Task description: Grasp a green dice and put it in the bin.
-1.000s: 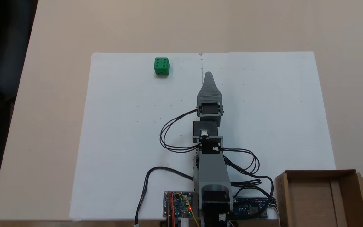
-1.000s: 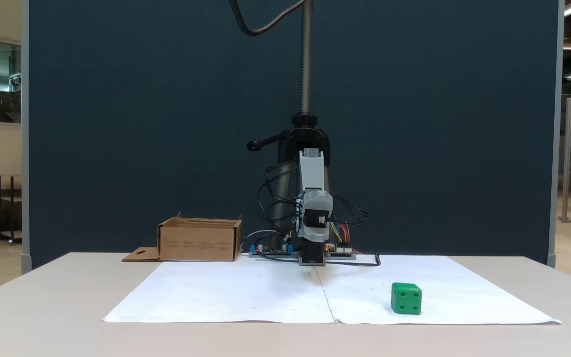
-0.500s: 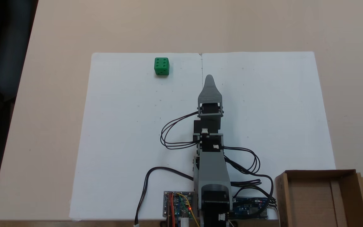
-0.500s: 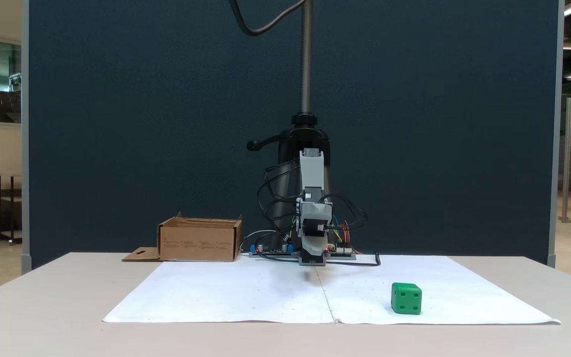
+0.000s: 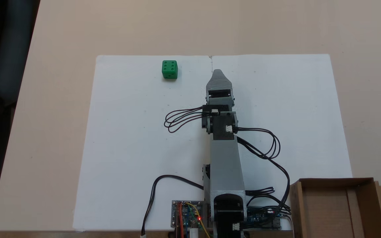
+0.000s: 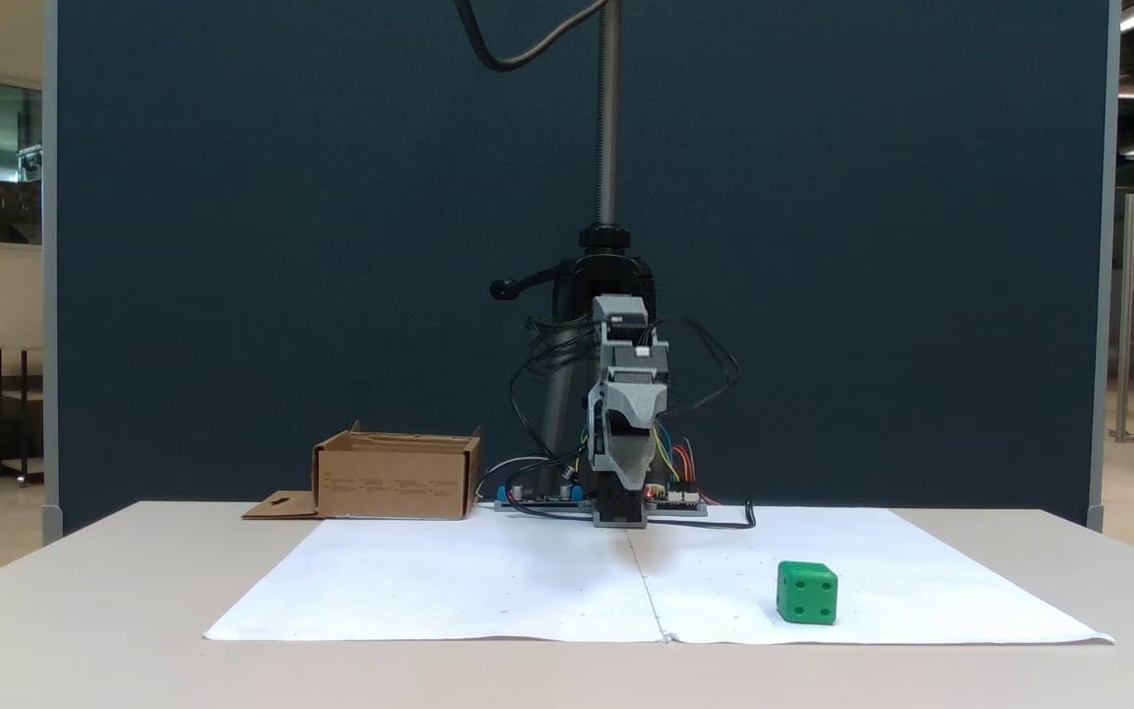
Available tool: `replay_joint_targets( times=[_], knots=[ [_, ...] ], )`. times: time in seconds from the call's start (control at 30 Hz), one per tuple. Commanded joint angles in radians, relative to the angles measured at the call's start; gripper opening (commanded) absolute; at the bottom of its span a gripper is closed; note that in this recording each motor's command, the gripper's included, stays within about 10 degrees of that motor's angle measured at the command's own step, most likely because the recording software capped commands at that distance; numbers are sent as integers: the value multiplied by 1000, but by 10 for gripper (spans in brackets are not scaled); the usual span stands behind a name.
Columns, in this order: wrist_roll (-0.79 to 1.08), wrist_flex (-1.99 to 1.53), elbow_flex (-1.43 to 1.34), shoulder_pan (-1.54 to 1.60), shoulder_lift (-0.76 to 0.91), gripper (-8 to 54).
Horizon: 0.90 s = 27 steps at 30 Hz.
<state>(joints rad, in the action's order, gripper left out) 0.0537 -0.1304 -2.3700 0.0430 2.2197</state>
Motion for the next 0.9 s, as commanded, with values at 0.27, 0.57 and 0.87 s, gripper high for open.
replay_joint_targets(
  times=[0.27, 0.57, 0.87],
  knots=[
    [-258, -549, 532, 94, -337, 432],
    [-387, -715, 856, 167, -584, 445],
    [-499, -770, 1048, 250, -752, 439]
  ],
)
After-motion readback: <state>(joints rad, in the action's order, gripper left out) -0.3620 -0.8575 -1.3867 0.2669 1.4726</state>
